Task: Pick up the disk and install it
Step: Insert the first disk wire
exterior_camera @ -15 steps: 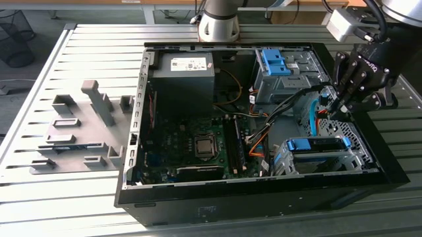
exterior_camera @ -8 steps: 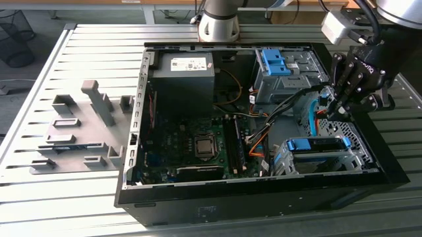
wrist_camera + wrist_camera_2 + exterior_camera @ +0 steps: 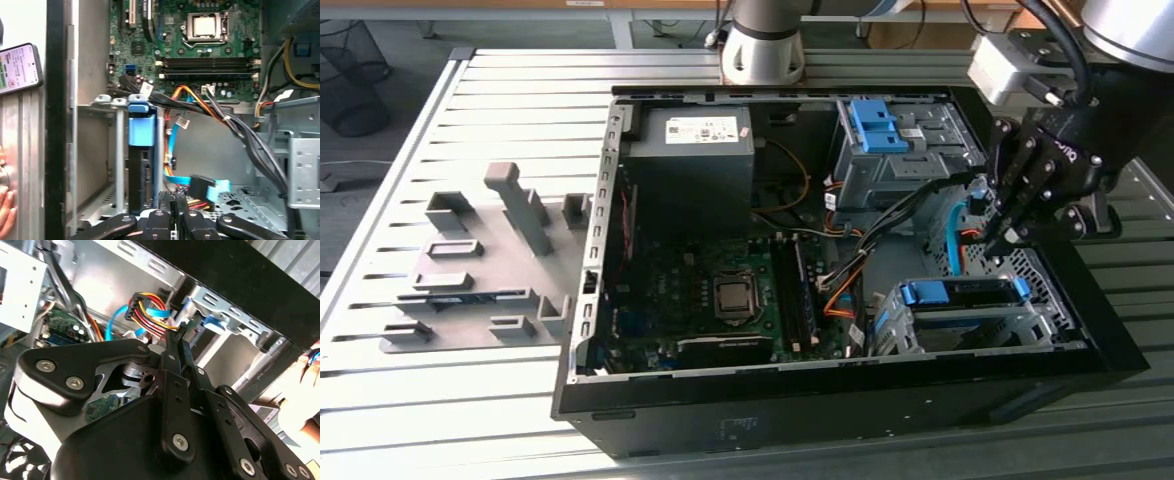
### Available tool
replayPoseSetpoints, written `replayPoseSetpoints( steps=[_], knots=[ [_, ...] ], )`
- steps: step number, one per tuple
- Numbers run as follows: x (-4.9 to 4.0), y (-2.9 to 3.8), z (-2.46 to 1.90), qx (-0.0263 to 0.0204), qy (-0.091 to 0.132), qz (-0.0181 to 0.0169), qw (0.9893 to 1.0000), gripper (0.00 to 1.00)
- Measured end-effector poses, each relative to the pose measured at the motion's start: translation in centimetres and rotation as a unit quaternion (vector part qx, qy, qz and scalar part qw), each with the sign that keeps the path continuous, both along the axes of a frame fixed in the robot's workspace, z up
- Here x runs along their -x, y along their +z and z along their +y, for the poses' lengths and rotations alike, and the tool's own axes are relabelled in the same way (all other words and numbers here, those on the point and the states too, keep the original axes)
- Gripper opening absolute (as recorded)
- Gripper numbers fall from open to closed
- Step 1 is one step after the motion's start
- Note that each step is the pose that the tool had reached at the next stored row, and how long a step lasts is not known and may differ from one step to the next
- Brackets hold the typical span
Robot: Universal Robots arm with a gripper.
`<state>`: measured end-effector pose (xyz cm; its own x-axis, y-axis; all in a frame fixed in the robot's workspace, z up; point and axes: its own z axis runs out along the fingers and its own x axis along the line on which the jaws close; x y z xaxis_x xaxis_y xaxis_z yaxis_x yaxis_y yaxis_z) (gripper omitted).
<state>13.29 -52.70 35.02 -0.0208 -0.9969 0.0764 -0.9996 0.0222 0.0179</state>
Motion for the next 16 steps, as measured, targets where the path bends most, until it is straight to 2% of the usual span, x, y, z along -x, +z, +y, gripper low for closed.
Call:
replayPoseSetpoints(
  steps=[3,5,8,11,13,16],
  knots=[
    [0.12,-0.17,-0.85,-0.0006,0.001,-0.0006,1.0000,0.16],
    [0.24,-0.28,-1.07,-0.0036,0.001,-0.0022,1.0000,0.16],
    [0.55,-0.41,-1.35,-0.0108,0.001,-0.0053,0.9999,0.16],
    [0.79,-0.54,-1.80,-0.0154,0.001,-0.0087,0.9998,0.16],
    [0.81,-0.64,-2.05,-0.0177,0.001,-0.0090,0.9998,0.16],
    [0.87,-0.71,-2.07,-0.0197,0.001,-0.0090,0.9998,0.16]
  ],
)
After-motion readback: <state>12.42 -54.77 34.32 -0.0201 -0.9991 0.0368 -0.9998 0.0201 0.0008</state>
